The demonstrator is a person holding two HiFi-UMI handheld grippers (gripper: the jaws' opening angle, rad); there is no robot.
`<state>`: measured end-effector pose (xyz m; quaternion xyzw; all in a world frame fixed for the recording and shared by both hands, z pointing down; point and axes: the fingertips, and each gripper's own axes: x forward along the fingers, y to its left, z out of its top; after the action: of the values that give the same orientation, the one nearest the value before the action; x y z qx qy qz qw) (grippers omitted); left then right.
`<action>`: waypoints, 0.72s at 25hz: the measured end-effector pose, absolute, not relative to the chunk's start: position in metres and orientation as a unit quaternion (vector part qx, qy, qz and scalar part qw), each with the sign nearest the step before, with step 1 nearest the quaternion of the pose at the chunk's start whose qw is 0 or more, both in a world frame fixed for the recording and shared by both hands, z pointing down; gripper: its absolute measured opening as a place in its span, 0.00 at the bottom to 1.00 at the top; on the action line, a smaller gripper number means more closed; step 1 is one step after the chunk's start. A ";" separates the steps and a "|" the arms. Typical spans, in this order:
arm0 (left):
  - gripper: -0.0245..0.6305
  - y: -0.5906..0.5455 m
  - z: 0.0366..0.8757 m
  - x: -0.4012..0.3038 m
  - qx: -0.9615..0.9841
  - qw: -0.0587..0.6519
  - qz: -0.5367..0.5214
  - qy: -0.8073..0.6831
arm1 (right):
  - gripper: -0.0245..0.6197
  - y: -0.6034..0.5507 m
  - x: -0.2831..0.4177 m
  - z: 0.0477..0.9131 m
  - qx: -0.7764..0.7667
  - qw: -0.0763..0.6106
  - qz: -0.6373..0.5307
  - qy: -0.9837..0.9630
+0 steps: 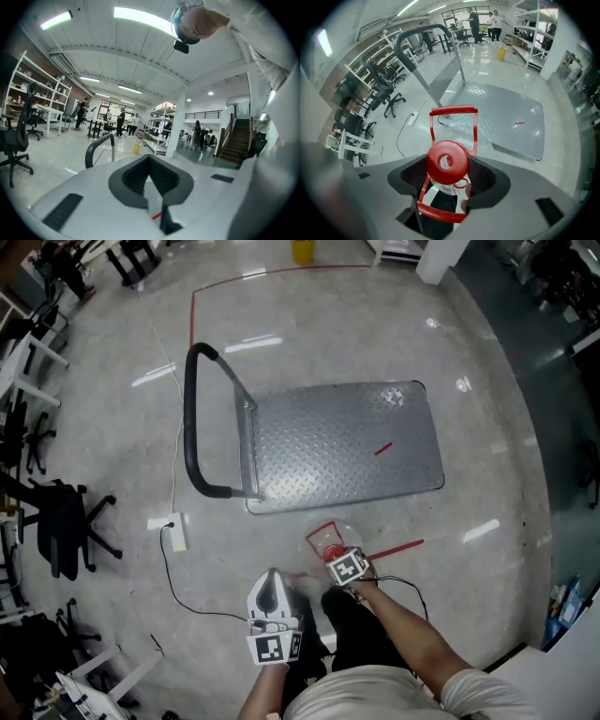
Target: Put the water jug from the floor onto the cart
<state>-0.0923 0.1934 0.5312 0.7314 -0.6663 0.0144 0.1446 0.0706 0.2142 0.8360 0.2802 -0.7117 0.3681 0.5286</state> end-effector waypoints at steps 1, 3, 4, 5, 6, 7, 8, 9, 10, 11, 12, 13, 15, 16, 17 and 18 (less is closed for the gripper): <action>0.04 0.188 0.521 -0.086 0.732 0.139 0.012 -0.666 | 0.47 0.207 0.076 0.822 0.281 0.526 0.366 -0.715; 0.04 0.177 0.500 -0.071 0.735 0.123 0.006 -0.667 | 0.47 0.189 0.088 0.797 0.281 0.520 0.360 -0.722; 0.04 0.172 0.490 -0.062 0.736 0.116 0.002 -0.667 | 0.47 0.179 0.095 0.786 0.281 0.518 0.354 -0.726; 0.04 0.166 0.482 -0.054 0.737 0.112 -0.002 -0.667 | 0.47 0.169 0.102 0.776 0.282 0.515 0.347 -0.731; 0.04 0.160 0.474 -0.047 0.737 0.110 -0.006 -0.667 | 0.47 0.158 0.109 0.766 0.285 0.514 0.340 -0.734; 0.04 0.153 0.468 -0.042 0.738 0.108 -0.010 -0.666 | 0.47 0.146 0.116 0.759 0.289 0.513 0.334 -0.737; 0.04 0.145 0.463 -0.038 0.740 0.105 -0.013 -0.664 | 0.47 0.133 0.122 0.752 0.293 0.513 0.328 -0.737; 0.04 0.137 0.460 -0.035 0.743 0.101 -0.016 -0.662 | 0.47 0.120 0.126 0.747 0.298 0.513 0.323 -0.738; 0.04 0.128 0.458 -0.035 0.745 0.097 -0.019 -0.660 | 0.47 0.106 0.129 0.744 0.304 0.512 0.318 -0.738; 0.04 0.117 0.458 -0.036 0.747 0.093 -0.022 -0.658 | 0.47 0.090 0.130 0.742 0.310 0.509 0.314 -0.739; 0.04 0.107 0.459 -0.039 0.748 0.090 -0.025 -0.657 | 0.47 0.074 0.129 0.740 0.317 0.506 0.311 -0.739; 0.04 0.095 0.460 -0.043 0.750 0.087 -0.027 -0.655 | 0.47 0.059 0.127 0.739 0.323 0.502 0.308 -0.741; 0.04 0.070 0.460 -0.052 0.754 0.083 -0.028 -0.651 | 0.47 0.028 0.123 0.736 0.333 0.494 0.307 -0.742; 0.04 0.056 0.460 -0.055 0.756 0.082 -0.028 -0.648 | 0.47 0.012 0.121 0.733 0.338 0.490 0.309 -0.741; 0.04 0.041 0.459 -0.058 0.760 0.083 -0.029 -0.644 | 0.47 -0.004 0.121 0.730 0.345 0.485 0.313 -0.740; 0.04 0.027 0.457 -0.060 0.764 0.086 -0.030 -0.639 | 0.47 -0.019 0.120 0.727 0.350 0.479 0.318 -0.740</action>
<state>-0.0596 0.0266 0.4565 0.7638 -0.6390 -0.0301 0.0857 0.1198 -0.0193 0.7267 0.3502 -0.7396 0.3184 0.4786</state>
